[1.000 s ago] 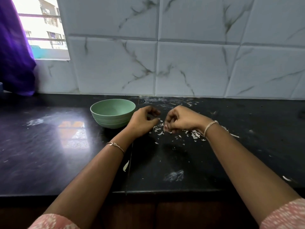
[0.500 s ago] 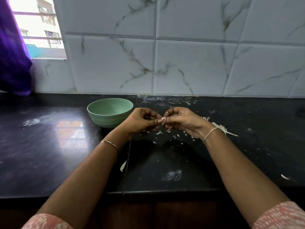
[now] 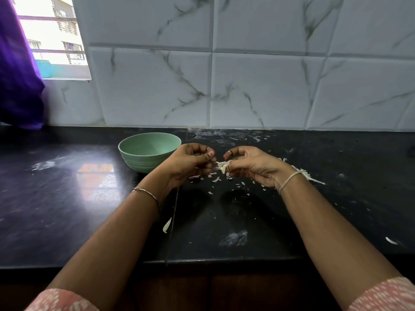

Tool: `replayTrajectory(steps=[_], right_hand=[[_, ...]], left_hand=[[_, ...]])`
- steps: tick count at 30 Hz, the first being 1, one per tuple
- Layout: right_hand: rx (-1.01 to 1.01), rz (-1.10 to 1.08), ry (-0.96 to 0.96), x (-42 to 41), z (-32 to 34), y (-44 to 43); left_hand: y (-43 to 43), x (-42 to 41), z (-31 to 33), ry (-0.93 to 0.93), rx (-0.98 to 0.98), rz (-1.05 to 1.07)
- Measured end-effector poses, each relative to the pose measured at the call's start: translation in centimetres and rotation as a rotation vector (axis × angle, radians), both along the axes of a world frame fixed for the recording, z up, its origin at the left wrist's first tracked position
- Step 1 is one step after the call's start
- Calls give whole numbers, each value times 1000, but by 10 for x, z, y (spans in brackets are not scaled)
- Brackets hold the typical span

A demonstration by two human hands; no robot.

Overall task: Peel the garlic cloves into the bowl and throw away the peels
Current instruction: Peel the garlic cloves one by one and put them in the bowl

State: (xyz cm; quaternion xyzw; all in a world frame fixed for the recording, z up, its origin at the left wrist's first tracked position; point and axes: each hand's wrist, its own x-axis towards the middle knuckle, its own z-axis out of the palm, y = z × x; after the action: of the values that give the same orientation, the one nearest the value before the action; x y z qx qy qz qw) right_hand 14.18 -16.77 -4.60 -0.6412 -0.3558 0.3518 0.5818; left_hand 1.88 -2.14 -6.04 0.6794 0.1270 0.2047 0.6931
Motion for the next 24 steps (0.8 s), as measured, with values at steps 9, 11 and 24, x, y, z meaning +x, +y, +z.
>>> replayTrajectory(steps=[9, 11, 24], right_hand=[[-52, -8, -68, -3, -5, 6], [-52, -5, -72, -3, -6, 6], [-243, -138, -495, 5, -7, 0]], left_hand=[[-10, -1, -3, 70, 305, -16], [-7, 1, -5, 69, 350, 12], [1, 2, -3, -22, 174, 116]])
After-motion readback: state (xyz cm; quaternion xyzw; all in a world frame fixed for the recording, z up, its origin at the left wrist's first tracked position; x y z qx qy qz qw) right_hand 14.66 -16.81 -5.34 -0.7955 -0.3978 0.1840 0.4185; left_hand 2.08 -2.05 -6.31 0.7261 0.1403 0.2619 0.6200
